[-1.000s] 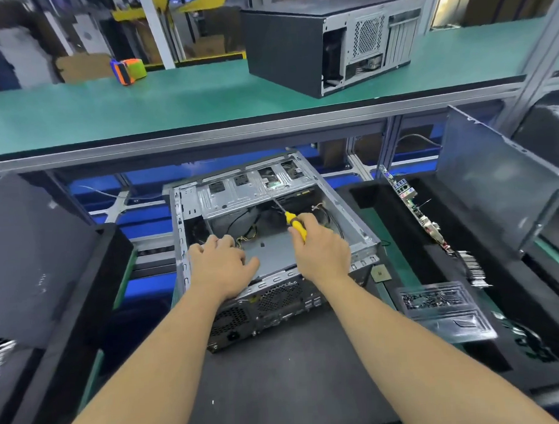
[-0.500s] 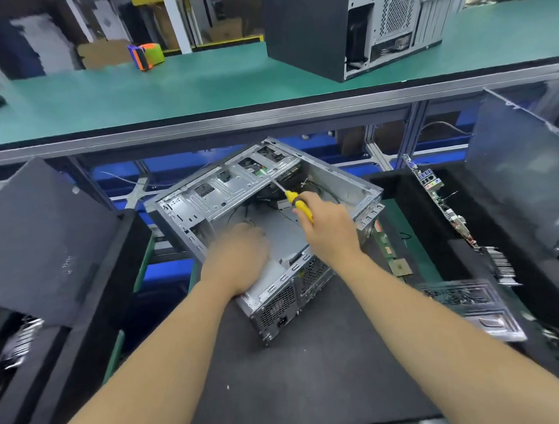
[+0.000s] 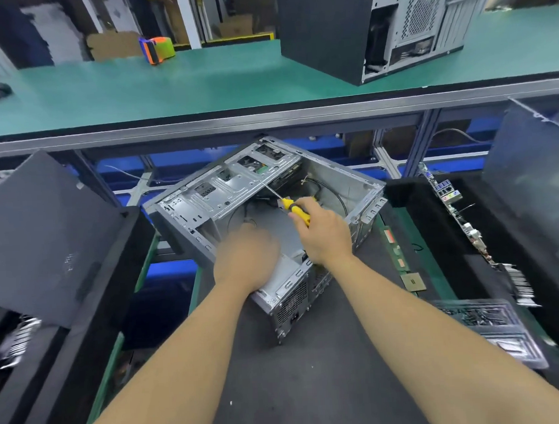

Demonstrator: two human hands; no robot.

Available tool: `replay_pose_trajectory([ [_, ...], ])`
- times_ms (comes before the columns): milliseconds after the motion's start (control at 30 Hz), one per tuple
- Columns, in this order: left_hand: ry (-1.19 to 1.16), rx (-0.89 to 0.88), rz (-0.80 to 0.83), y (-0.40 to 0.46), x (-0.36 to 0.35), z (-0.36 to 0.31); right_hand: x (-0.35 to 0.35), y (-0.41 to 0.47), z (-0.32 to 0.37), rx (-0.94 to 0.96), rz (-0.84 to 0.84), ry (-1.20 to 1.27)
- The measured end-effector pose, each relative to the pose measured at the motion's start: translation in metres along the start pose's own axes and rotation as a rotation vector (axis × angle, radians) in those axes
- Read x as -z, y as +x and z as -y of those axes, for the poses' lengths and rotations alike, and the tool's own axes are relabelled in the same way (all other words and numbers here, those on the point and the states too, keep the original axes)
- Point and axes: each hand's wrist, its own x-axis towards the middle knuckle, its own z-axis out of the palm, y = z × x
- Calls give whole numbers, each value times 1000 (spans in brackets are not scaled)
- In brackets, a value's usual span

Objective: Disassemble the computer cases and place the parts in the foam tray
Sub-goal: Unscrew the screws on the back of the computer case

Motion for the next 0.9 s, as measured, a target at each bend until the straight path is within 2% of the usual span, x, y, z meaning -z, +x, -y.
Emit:
replay_pose_trajectory([
  [133, -7, 43, 1, 8, -1, -5, -2, 12, -3, -29, 87, -83],
  [233, -12, 51, 2, 9, 0, -3, 1, 12, 1, -66, 137, -15],
  [333, -30, 47, 7, 10, 0, -3, 16, 1, 3, -149, 76, 289],
  [433, -50, 25, -23, 8, 1, -4, 40, -24, -1, -374, -57, 537],
  [500, -20, 26, -83, 6, 2, -4, 55, -41, -15, -557, 3, 771],
  [600, 46, 38, -78, 0, 1, -9, 74, -74, -44, -638, 171, 1078],
  [700, 77, 61, -4, -3, 2, -15, 84, -101, -61, -668, 260, 1089],
  [900, 73, 85, 4, -3, 1, -16, 86, -128, -70, -662, 376, 908],
])
